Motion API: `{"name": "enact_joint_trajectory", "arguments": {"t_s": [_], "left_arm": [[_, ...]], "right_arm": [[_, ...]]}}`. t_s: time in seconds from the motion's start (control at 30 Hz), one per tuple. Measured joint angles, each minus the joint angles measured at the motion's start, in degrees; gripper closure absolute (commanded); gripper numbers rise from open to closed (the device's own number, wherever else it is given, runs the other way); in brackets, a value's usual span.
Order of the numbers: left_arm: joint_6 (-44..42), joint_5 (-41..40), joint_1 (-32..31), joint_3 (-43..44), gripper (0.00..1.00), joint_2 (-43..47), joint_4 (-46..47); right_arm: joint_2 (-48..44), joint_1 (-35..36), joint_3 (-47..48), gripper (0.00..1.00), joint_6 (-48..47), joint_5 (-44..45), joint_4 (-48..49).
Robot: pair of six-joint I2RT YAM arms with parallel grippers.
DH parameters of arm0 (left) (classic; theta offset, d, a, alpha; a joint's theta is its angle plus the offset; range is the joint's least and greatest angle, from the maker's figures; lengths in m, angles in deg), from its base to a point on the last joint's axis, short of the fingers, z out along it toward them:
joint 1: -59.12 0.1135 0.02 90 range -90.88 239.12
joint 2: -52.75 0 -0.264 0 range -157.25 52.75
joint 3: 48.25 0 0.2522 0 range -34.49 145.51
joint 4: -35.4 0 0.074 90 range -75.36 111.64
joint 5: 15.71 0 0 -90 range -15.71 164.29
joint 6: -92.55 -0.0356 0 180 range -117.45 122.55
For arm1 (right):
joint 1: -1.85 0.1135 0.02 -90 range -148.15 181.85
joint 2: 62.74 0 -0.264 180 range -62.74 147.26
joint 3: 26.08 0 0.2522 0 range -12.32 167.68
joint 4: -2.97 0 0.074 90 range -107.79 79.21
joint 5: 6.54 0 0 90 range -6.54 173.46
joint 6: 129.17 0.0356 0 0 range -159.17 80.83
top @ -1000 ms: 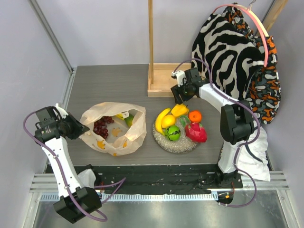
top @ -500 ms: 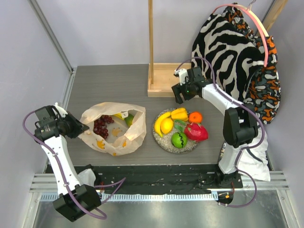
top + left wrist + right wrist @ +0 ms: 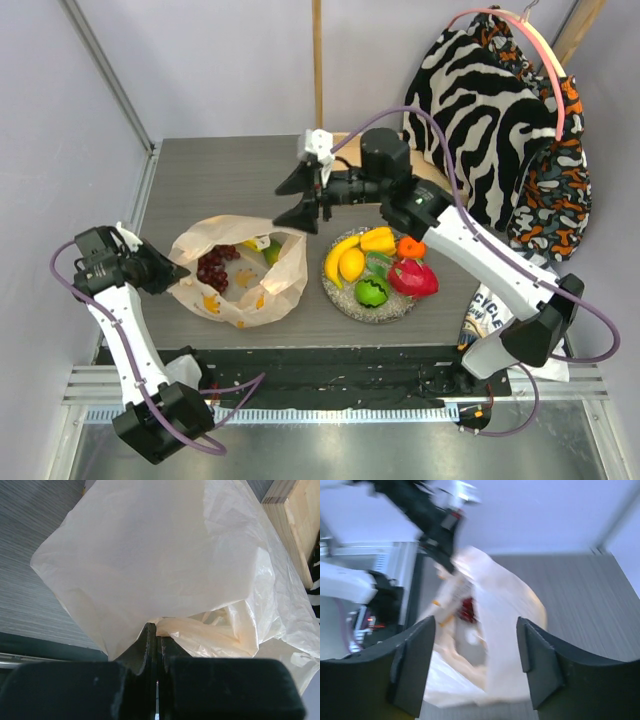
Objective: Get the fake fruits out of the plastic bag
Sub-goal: Take out the fake fruit from the plastic bag.
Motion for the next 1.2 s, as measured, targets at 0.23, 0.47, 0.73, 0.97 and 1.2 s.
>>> {"name": "enact_joint_trajectory", "arguments": {"t_s": [0.23,0.47,0.73,0.97,1.2], "left_arm": [[1.14,0.44,0.02,0.13,1.00,-0.72,-0.04],[1.36,1.68,0.00,1.86,1.00,-0.31,0.35],[-0.24,2.60,-0.83,1.99,1.00,4.46,-1.16],[-0.22,2.62,-1.55,1.20,1.00,5.40,-1.20],[-0.15,3.08,-1.66,1.20,1.00,4.74,-1.11]], "right_arm": [[8.66,9.25,2.43,0.51,-2.23,-5.35,1.25],[22.12,14.08,2.51,0.57,-8.17,-1.40,-4.15],[19.43,16.37,-11.15,0.57,-13.18,13.51,-4.81],[17.00,16.59,-19.08,0.57,-16.24,19.28,-9.44],[17.49,16.59,-10.91,0.48,-16.70,21.20,-9.53]]}}
